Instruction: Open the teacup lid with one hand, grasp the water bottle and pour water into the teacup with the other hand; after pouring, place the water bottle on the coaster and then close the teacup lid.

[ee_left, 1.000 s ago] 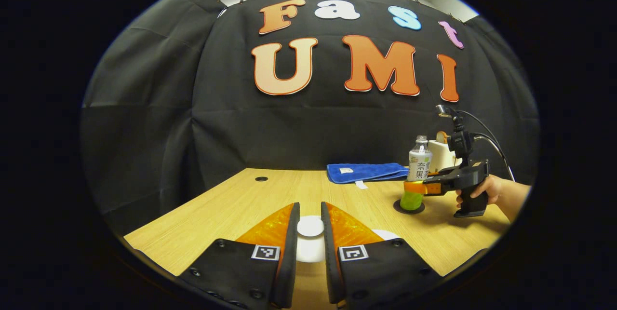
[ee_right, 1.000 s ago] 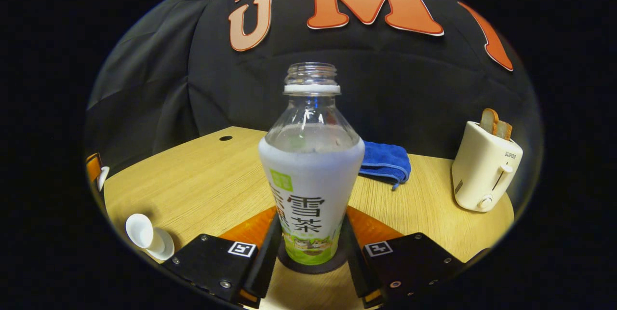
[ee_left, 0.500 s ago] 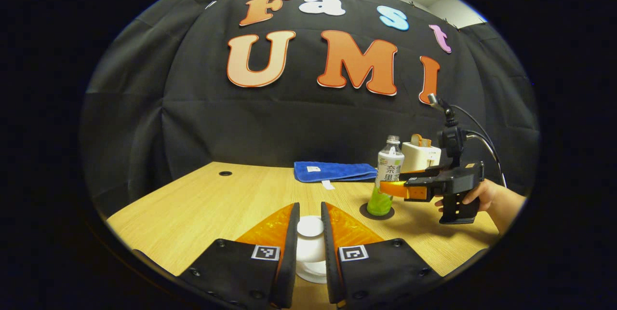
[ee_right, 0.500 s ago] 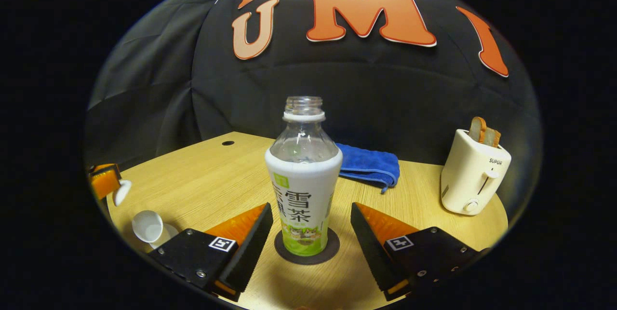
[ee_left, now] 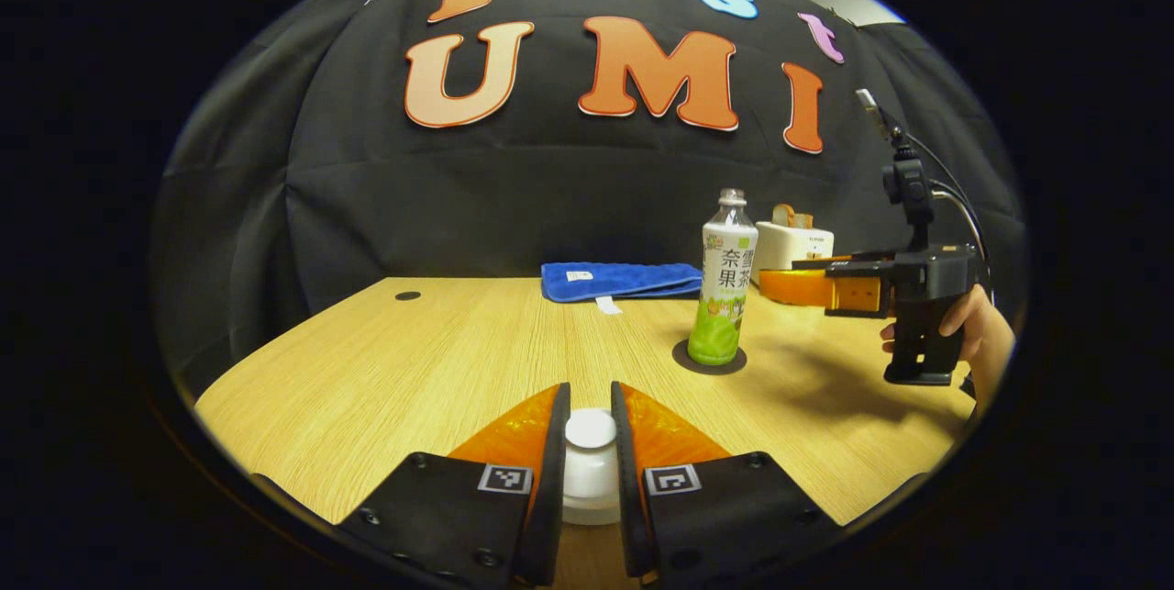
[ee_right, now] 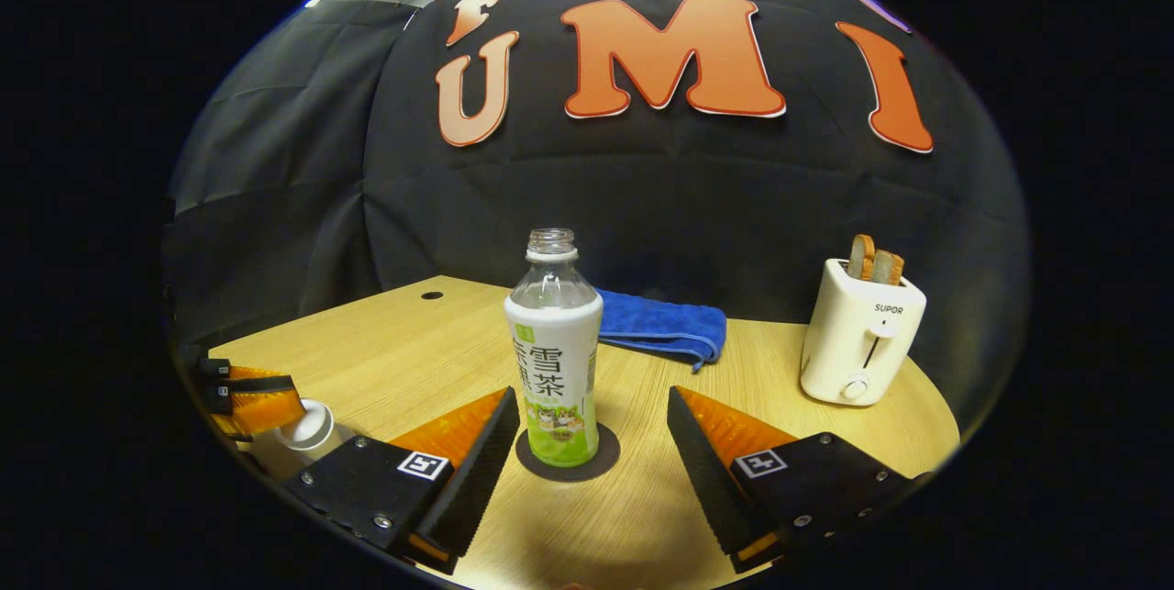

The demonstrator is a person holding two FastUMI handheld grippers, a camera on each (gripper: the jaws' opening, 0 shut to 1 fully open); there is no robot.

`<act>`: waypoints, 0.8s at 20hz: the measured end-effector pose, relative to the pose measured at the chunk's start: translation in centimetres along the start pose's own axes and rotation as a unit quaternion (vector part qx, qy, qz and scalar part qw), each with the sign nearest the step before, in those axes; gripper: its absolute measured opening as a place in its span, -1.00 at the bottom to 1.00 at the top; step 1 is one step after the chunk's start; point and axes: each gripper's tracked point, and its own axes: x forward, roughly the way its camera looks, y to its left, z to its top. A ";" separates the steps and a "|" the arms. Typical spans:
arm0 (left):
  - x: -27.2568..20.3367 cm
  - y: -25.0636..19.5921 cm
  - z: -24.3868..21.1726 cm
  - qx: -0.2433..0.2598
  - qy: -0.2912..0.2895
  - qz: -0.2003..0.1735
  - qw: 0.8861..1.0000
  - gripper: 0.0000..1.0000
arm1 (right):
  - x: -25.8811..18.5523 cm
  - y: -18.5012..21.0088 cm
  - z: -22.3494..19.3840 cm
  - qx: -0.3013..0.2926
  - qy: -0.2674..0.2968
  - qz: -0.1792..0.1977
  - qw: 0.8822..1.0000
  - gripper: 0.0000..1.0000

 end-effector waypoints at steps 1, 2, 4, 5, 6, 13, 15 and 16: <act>0.0 -0.1 -0.3 0.004 0.006 0.001 1.000 -0.39 | -0.3 0.0 0.0 0.001 -0.002 0.000 1.000 0.94; 0.0 -0.2 -0.3 0.008 0.007 0.002 1.000 -0.39 | -0.6 0.1 0.1 0.002 -0.003 0.001 1.000 0.95; -0.1 -0.2 -0.4 0.019 0.010 0.007 1.000 -0.34 | -1.4 0.1 0.2 0.001 -0.007 0.001 1.000 0.94; -0.3 -0.2 -0.2 0.023 0.008 0.008 1.000 -0.31 | -1.9 0.1 0.4 0.001 -0.009 0.001 1.000 0.95; -0.5 -0.2 0.4 0.024 0.000 0.010 1.000 -0.27 | -2.3 0.2 0.7 0.000 -0.014 0.001 1.000 0.94; -1.7 0.7 6.4 0.037 -0.070 0.046 0.996 0.63 | -6.7 0.6 4.6 0.001 -0.080 -0.020 0.997 0.94; -2.4 1.0 8.6 0.028 -0.090 0.054 0.994 0.88 | -7.8 1.0 5.5 -0.003 -0.099 -0.028 0.995 0.94; -2.6 1.0 9.7 0.026 -0.099 0.056 0.993 0.98 | -8.5 1.1 5.9 -0.009 -0.107 -0.035 0.994 0.94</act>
